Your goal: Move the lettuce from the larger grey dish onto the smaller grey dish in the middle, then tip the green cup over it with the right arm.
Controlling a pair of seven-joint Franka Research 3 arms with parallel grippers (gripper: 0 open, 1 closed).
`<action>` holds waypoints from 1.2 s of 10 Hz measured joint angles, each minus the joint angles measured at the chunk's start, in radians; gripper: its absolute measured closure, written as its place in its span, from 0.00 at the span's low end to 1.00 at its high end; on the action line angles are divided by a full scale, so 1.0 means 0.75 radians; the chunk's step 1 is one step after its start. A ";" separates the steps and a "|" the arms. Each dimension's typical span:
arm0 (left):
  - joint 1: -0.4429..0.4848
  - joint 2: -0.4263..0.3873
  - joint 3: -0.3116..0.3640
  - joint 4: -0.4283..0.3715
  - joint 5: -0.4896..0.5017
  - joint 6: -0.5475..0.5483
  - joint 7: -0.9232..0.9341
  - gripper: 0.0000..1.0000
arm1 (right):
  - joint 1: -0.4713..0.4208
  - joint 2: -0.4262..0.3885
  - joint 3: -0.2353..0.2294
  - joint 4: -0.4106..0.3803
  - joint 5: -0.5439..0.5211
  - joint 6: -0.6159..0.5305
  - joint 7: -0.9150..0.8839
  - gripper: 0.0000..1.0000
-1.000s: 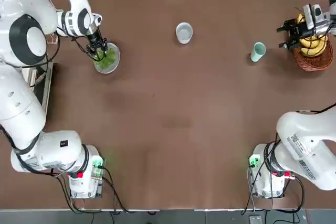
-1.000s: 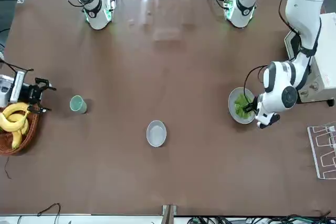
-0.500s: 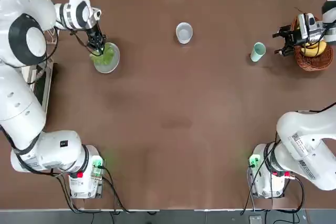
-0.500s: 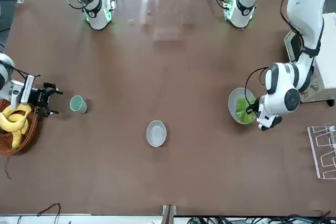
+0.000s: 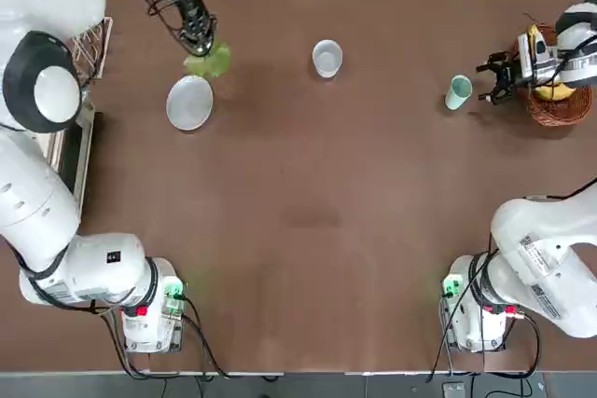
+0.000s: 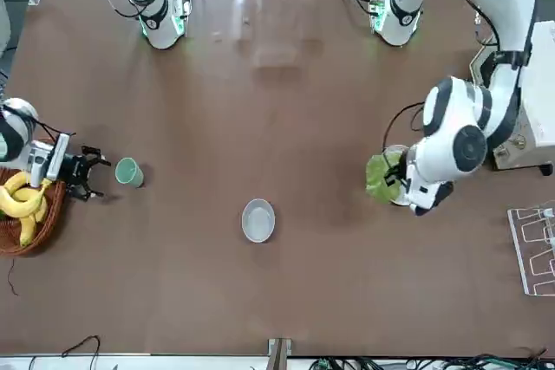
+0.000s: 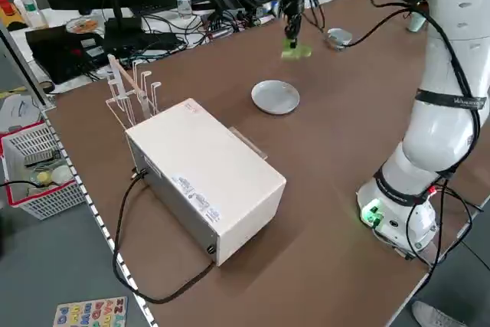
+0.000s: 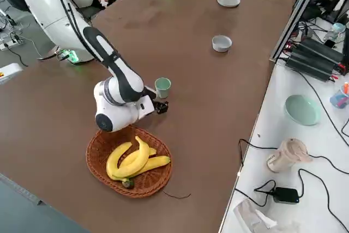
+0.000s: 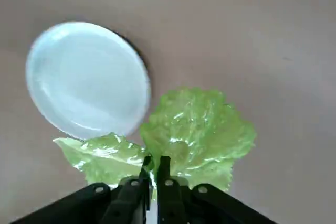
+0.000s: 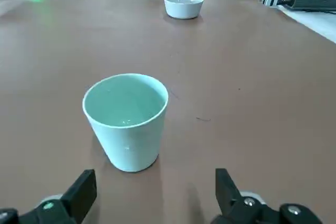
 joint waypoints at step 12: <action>-0.863 0.612 0.314 0.663 0.000 0.634 -0.602 0.93 | 0.022 0.060 0.001 -0.011 0.062 -0.011 -0.084 0.00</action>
